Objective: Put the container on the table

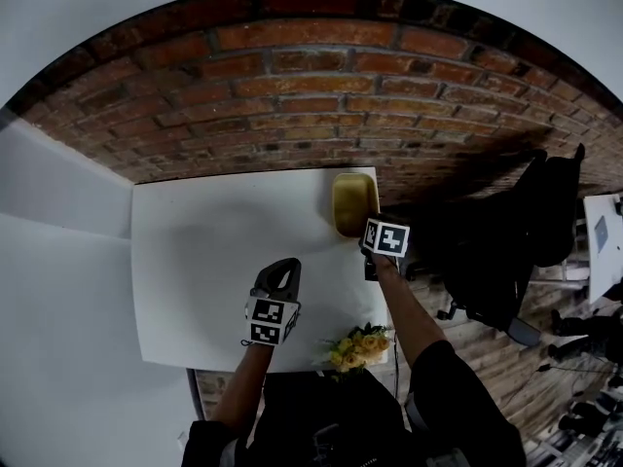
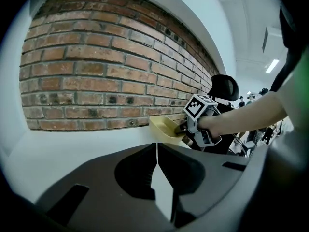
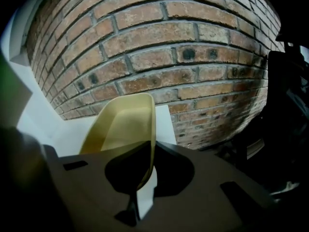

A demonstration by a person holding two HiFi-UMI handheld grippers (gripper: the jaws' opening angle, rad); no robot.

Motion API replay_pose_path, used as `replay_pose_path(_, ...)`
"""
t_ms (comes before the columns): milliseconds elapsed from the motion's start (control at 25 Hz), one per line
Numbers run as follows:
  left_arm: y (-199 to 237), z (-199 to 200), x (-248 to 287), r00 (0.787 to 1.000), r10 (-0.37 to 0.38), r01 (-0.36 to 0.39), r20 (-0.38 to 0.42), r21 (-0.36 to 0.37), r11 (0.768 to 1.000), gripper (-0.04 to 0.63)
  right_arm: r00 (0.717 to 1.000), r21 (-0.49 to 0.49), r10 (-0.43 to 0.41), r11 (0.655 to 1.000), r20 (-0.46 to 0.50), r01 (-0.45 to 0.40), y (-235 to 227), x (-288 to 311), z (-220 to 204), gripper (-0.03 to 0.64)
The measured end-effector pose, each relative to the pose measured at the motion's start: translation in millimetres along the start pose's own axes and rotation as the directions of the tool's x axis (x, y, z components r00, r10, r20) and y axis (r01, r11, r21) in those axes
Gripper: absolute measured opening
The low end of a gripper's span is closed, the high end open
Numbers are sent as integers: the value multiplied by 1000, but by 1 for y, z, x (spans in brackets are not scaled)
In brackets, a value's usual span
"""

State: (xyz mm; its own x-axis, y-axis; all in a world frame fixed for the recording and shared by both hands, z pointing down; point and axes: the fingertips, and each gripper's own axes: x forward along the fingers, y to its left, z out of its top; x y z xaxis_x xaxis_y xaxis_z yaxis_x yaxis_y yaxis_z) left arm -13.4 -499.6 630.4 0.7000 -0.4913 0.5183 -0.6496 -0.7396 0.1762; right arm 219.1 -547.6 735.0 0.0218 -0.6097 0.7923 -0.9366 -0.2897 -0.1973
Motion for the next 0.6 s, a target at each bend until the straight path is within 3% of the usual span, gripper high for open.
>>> replay_pose_path(600, -5, -33, 2, 998, -18, 16, -66, -29, 999, 20, 999, -22, -46, 999, -30, 45, -11, 38, -2, 26)
